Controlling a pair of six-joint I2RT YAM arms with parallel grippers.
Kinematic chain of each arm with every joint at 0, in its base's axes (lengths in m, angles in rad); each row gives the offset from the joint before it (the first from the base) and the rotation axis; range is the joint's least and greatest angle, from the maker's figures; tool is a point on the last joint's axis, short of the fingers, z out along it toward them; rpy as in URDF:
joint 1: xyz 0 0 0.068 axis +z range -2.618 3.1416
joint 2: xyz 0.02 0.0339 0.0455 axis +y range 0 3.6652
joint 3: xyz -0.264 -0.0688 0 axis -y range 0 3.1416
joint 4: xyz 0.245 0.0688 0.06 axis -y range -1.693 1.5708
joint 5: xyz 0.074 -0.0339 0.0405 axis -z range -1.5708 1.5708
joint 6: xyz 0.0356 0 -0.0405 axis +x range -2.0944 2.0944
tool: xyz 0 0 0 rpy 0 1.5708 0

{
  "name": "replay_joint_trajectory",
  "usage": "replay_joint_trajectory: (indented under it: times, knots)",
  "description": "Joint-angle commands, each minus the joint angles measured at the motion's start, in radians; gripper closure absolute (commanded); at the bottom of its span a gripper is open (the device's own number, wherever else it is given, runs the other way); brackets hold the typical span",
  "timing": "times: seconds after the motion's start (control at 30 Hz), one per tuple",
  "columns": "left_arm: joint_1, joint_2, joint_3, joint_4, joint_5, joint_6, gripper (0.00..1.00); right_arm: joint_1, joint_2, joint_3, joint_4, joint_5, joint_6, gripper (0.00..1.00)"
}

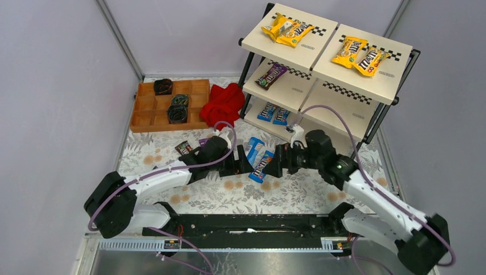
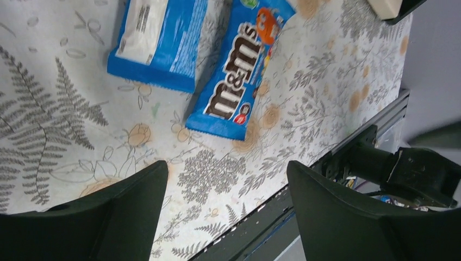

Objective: Place and organize the candy bags onto the shelf

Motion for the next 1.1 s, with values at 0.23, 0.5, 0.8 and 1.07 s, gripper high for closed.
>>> replay_joint_trajectory:
  times: [0.23,0.5,0.8,1.07]
  knots:
    - [-0.003,0.018,-0.035,0.079,0.103,-0.026,0.32,0.063,0.394,0.114,0.025,0.526,-0.024,0.25]
    - [-0.009,0.088,-0.039,0.162,0.175,-0.052,0.4,0.064,0.512,0.046,0.203,0.657,0.011,0.34]
    - [-0.009,0.062,-0.06,0.133,0.113,-0.043,0.39,0.118,0.502,-0.096,0.412,0.69,0.209,0.46]
    - [-0.002,-0.025,-0.075,0.03,-0.015,-0.027,0.36,0.267,0.589,-0.155,0.63,0.67,0.405,0.47]
